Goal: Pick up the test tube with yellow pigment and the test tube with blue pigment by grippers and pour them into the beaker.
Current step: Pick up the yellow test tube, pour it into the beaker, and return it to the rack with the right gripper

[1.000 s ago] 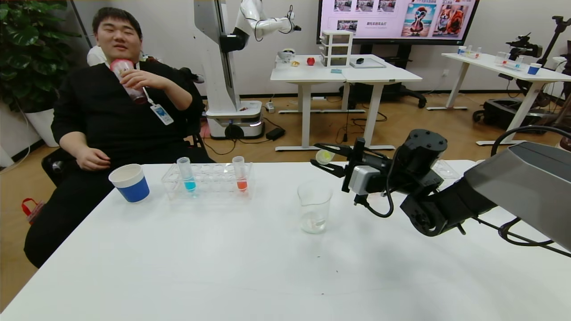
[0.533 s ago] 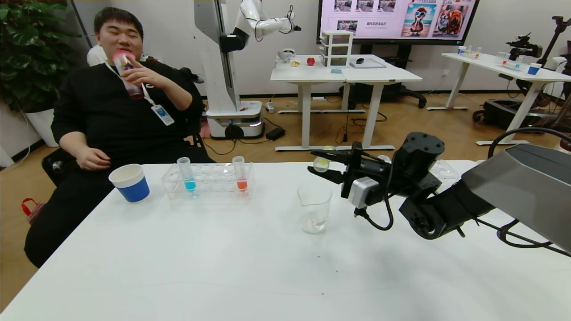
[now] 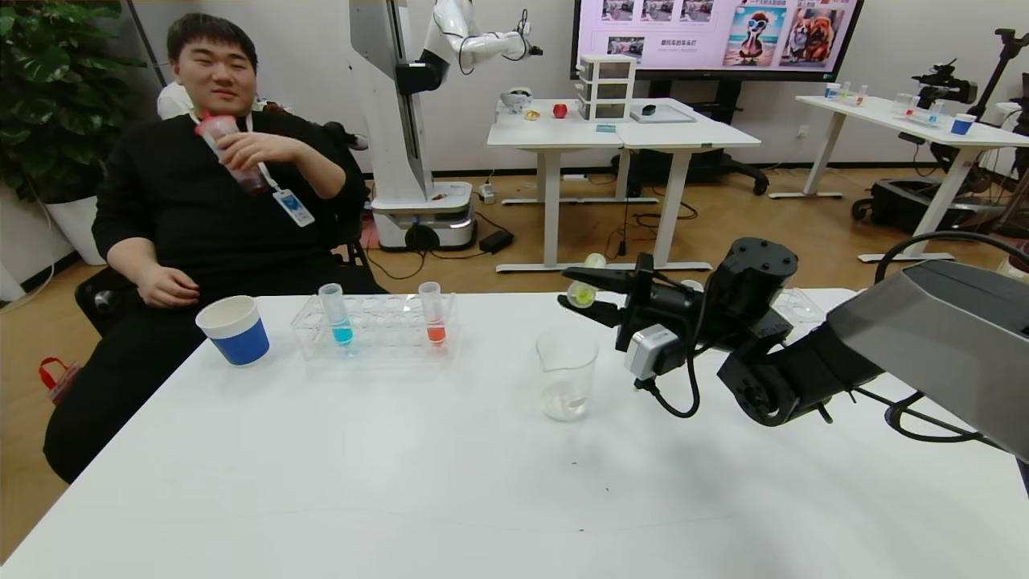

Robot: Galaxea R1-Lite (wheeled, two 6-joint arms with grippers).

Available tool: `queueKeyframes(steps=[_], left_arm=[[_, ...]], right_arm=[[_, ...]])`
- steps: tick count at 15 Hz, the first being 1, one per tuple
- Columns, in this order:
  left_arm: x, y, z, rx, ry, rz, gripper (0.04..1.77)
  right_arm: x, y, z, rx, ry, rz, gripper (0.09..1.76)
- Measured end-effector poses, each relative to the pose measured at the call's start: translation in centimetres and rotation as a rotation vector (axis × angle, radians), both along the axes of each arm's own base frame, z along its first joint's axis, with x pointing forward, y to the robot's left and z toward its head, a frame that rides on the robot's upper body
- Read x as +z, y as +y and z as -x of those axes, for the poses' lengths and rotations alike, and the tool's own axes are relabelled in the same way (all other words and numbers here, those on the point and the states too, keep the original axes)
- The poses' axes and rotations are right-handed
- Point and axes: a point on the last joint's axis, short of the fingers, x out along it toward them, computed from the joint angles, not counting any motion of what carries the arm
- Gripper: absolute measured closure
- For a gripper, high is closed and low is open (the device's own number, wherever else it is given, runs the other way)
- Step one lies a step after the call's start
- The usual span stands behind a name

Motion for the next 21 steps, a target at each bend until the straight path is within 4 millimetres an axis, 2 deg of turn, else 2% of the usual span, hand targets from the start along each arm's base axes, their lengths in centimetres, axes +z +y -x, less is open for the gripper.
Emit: queueKeyframes(steps=[8, 17, 21], left_arm=[[0.0, 0.0, 0.0, 0.0, 0.0, 0.0, 0.06], [0.0, 0.0, 0.0, 0.0, -0.001, 0.0, 0.06], [0.0, 0.0, 0.0, 0.0, 0.0, 0.0, 0.06]], right_arm=[[-0.6, 0.3, -0.9, -0.02, -0.117, 0.051, 1.34], [-1.2, 1.0, -0.7, -0.019, -0.208, 0.137, 1.34], [-0.7, 0.8, -0.7, -0.025, -0.267, 0.194, 1.34]])
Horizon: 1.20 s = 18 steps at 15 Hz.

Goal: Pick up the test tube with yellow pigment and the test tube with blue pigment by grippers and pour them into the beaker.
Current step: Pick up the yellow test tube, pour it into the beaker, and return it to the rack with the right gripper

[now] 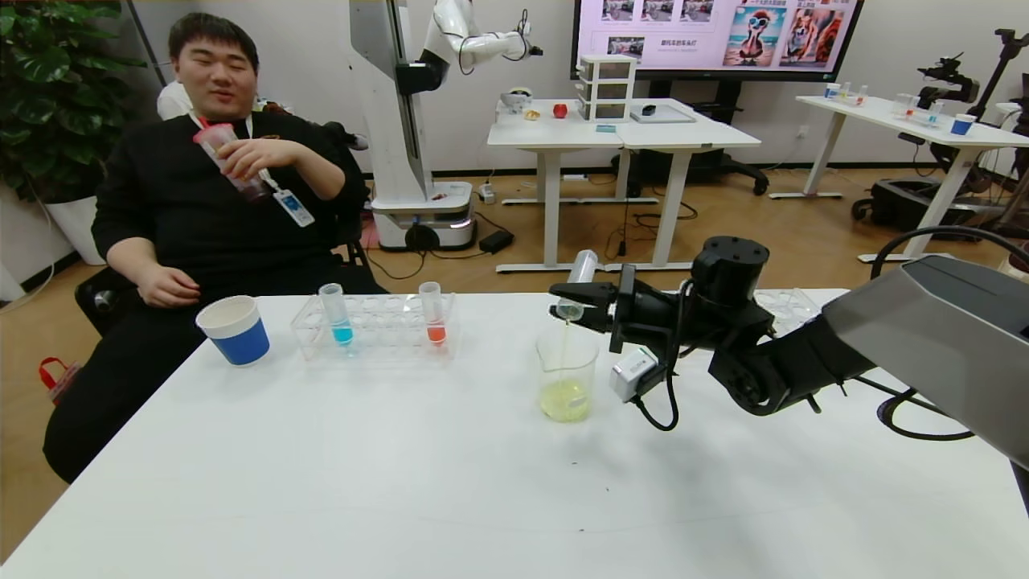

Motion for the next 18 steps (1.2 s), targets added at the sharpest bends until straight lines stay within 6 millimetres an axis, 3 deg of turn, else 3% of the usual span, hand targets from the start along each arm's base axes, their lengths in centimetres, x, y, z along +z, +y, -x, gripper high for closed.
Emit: queueKeyframes(steps=[10, 18], left_arm=[[0.0, 0.0, 0.0, 0.0, 0.0, 0.0, 0.06], [0.0, 0.0, 0.0, 0.0, -0.001, 0.0, 0.06]], right_arm=[[1.7, -0.3, 0.3, -0.005, -0.065, 0.052, 1.34], [7.3, -1.5, 2.0, -0.033, 0.331, -0.188, 1.34]])
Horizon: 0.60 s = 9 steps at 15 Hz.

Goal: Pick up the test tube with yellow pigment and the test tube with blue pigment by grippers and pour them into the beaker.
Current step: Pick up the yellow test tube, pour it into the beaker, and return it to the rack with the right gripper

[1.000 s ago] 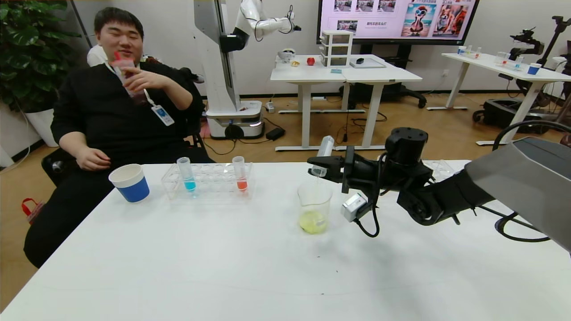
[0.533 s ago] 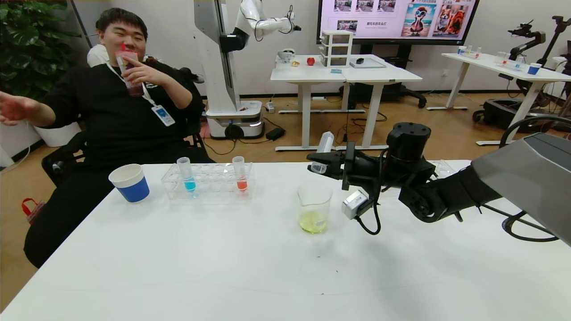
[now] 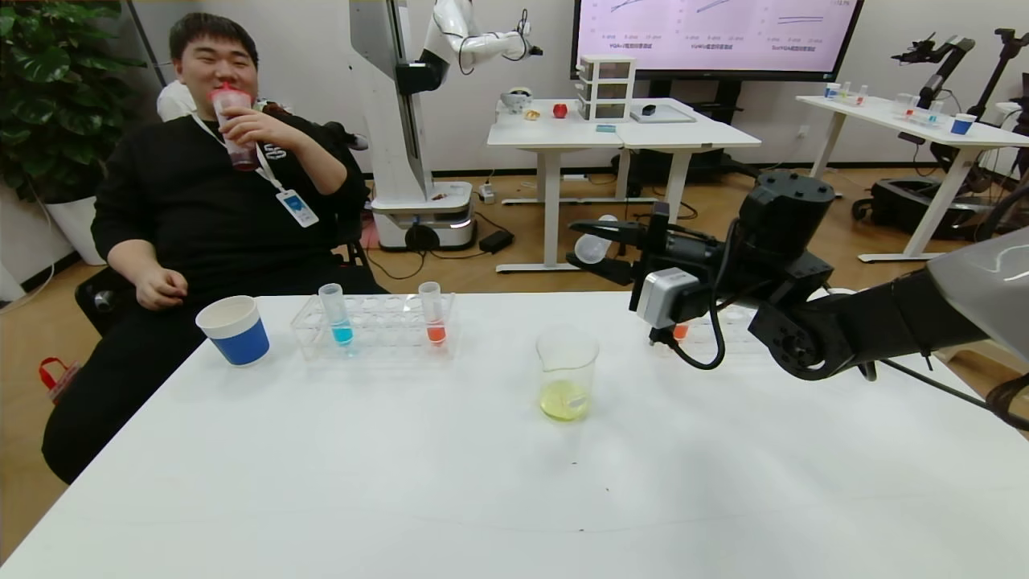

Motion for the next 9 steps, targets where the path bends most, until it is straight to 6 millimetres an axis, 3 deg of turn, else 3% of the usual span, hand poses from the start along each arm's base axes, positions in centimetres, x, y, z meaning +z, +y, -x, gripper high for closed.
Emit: queueKeyframes(steps=[4, 9], left_arm=[[0.0, 0.0, 0.0, 0.0, 0.0, 0.0, 0.06], [0.0, 0.0, 0.0, 0.0, 0.0, 0.0, 0.06]], right_arm=[[0.4, -0.1, 2.4, -0.103, 0.237, -0.24, 1.34], [1.6, 2.0, 4.9, -0.228, 0.56, -0.71, 1.34]])
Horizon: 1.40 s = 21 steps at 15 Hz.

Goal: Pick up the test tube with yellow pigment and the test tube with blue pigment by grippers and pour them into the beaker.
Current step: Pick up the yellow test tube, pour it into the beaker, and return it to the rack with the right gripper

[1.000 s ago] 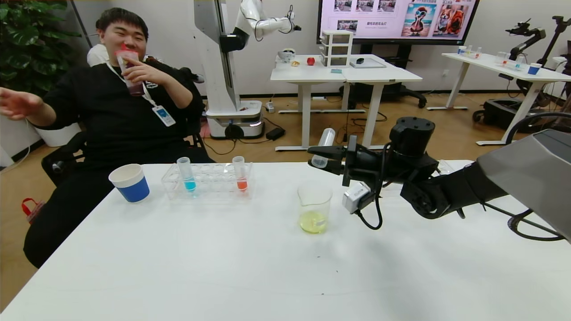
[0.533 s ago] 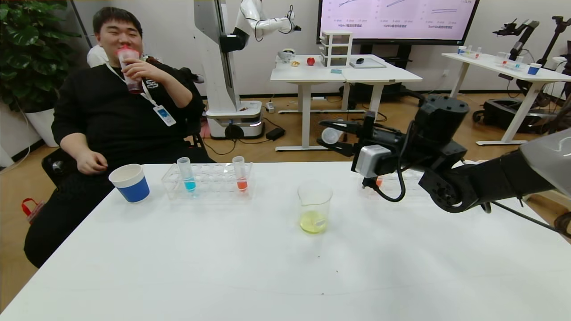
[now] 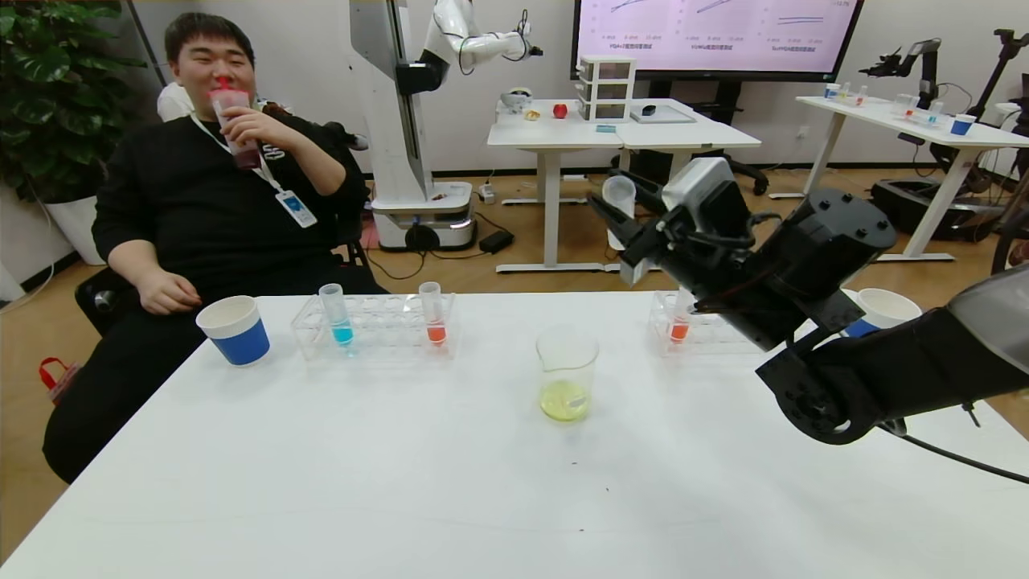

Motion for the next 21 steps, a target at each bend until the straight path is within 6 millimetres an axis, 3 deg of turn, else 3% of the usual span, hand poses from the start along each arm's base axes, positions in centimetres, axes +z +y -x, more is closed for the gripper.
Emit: queueKeyframes(steps=[3, 7, 12, 15, 21], left_arm=[[0.0, 0.0, 0.0, 0.0, 0.0, 0.0, 0.06], [0.0, 0.0, 0.0, 0.0, 0.0, 0.0, 0.06], [0.0, 0.0, 0.0, 0.0, -0.001, 0.0, 0.06], [0.0, 0.0, 0.0, 0.0, 0.0, 0.0, 0.06], [0.0, 0.0, 0.0, 0.0, 0.0, 0.0, 0.06]], right_arm=[[-0.2, 0.0, 0.5, -0.08, 0.188, -0.211, 1.34], [-1.6, -1.3, 1.8, -0.184, 0.507, -0.3, 1.34], [-0.5, -5.3, 2.7, -0.271, 0.571, -0.321, 1.34], [-0.2, -9.7, 1.7, -0.367, 0.55, -0.349, 1.34], [0.0, -22.3, 0.5, -0.604, 0.521, -0.402, 1.34]])
